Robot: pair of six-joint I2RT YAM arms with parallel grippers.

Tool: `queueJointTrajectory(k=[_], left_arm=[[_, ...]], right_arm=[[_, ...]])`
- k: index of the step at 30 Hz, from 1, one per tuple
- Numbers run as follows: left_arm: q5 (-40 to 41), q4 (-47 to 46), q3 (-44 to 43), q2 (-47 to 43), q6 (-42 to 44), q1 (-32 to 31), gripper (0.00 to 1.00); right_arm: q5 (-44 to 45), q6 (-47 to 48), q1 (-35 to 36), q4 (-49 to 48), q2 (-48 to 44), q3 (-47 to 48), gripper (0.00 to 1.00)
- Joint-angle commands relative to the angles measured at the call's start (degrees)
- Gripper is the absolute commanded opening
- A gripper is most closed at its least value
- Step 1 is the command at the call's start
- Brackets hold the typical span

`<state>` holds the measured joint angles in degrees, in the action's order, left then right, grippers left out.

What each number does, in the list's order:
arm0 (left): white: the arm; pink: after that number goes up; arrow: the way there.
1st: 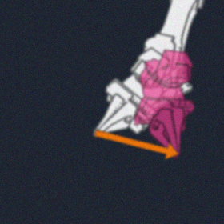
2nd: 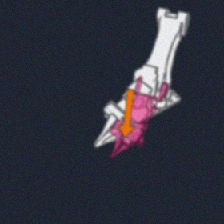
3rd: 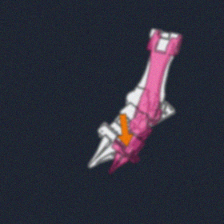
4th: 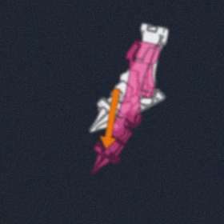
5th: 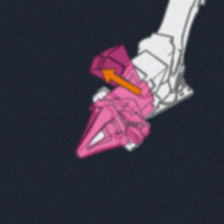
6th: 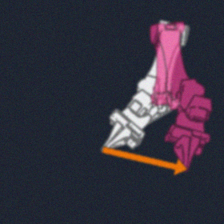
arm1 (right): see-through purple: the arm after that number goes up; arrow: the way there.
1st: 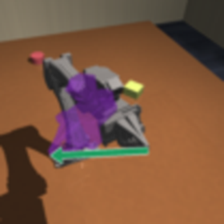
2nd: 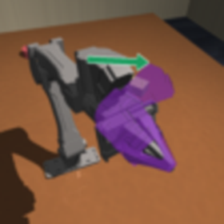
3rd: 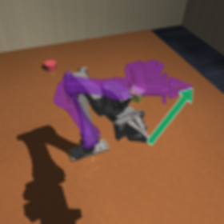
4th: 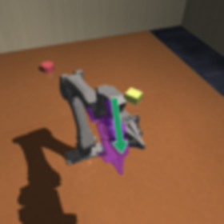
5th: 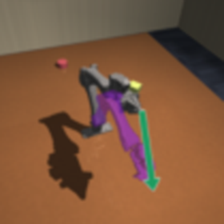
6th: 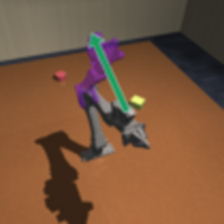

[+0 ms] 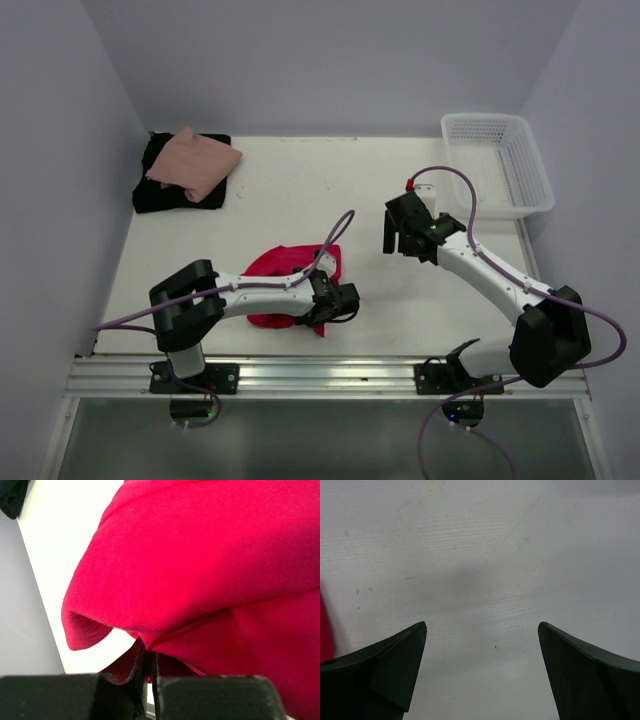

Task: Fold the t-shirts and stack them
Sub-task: Flatten the tshirt out

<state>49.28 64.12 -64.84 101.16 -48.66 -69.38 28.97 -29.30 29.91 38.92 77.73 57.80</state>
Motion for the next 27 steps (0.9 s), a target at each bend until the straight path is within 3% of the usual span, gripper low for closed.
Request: queueJointTrajectory(k=[1, 8, 11, 14, 27], left_arm=[[2.3, 3.2, -2.6, -0.4, -3.0, 0.2, 0.0], [2.0, 5.6, -4.2, -1.8, -3.9, -0.4, 0.0], [2.1, 6.0, -4.2, -1.6, -4.2, -0.4, 0.21], [2.0, 6.4, -4.4, -1.1, -4.5, -0.5, 0.32], [1.1, 8.4, -5.5, -0.9, -5.7, -0.8, 0.35]], right_arm=[[1.4, 0.6, -0.3, -1.5, 0.4, -0.1, 0.98], [1.2, 0.4, -0.3, -1.2, 0.1, 0.1, 0.98], [1.2, 0.3, -0.2, -1.2, 0.0, 0.0, 0.98], [1.3, 0.3, -0.2, -1.1, -0.1, -0.1, 0.98], [1.6, 0.4, -0.3, -1.1, -0.3, -0.4, 0.98]])
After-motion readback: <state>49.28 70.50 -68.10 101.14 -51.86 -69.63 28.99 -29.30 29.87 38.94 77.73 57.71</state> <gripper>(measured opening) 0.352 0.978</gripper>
